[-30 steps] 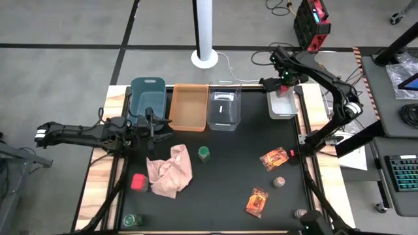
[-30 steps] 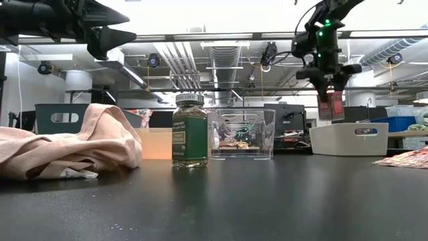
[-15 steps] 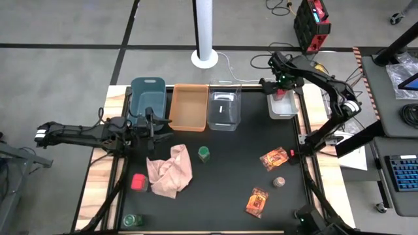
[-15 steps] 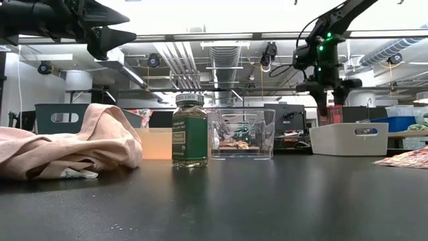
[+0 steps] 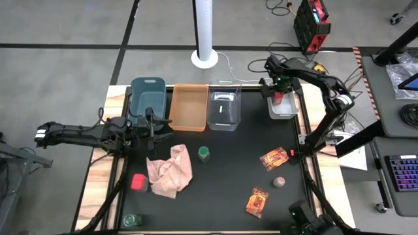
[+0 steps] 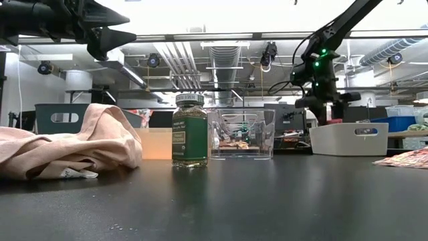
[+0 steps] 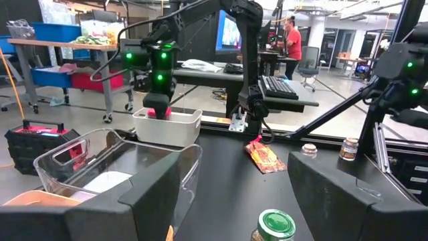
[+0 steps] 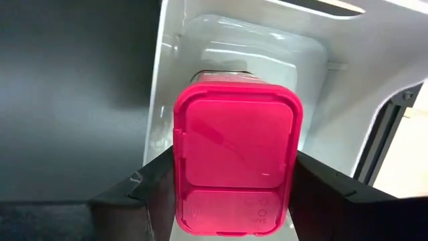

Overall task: Sort spices by type
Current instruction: Put the right red seasoning can into the white bin, then adjust the bins

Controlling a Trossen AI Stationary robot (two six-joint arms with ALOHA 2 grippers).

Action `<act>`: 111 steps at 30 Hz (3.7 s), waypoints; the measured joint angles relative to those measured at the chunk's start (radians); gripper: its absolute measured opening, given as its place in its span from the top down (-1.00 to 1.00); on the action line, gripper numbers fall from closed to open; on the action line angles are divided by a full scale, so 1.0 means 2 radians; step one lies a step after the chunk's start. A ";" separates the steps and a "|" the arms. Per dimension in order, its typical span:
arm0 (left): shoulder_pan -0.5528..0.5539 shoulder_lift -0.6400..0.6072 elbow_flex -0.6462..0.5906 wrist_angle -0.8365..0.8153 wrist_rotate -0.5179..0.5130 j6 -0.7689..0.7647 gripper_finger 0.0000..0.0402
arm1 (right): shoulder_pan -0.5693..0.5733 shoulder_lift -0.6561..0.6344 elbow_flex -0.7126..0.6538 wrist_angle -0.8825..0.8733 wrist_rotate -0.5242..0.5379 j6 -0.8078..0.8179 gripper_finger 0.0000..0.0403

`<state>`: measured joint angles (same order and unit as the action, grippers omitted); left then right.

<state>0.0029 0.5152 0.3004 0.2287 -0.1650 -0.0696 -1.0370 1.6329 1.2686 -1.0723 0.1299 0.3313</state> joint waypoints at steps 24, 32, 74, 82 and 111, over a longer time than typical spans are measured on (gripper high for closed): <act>0.000 0.000 0.000 0.004 0.000 -0.015 -0.29 | 0.055 -0.120 0.062 0.000 0.000 0.034 -0.09; 0.000 0.000 0.000 0.008 0.000 -0.015 -0.29 | 0.183 -0.105 0.064 0.036 0.000 0.065 0.06; 0.000 0.000 0.000 0.009 0.000 -0.021 -0.29 | 0.215 0.107 0.098 0.096 -0.012 0.087 0.81; 0.000 0.000 0.000 0.009 0.000 -0.024 -0.29 | 0.204 0.099 0.098 0.078 -0.013 0.080 0.94; 0.000 0.000 0.000 0.008 -0.004 -0.024 -0.29 | 0.191 0.091 0.092 0.015 0.080 0.184 0.83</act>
<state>0.0025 0.5156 0.3000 0.2455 -0.1729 -0.1181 -0.6556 1.8149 1.4532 -1.0428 0.2905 0.6998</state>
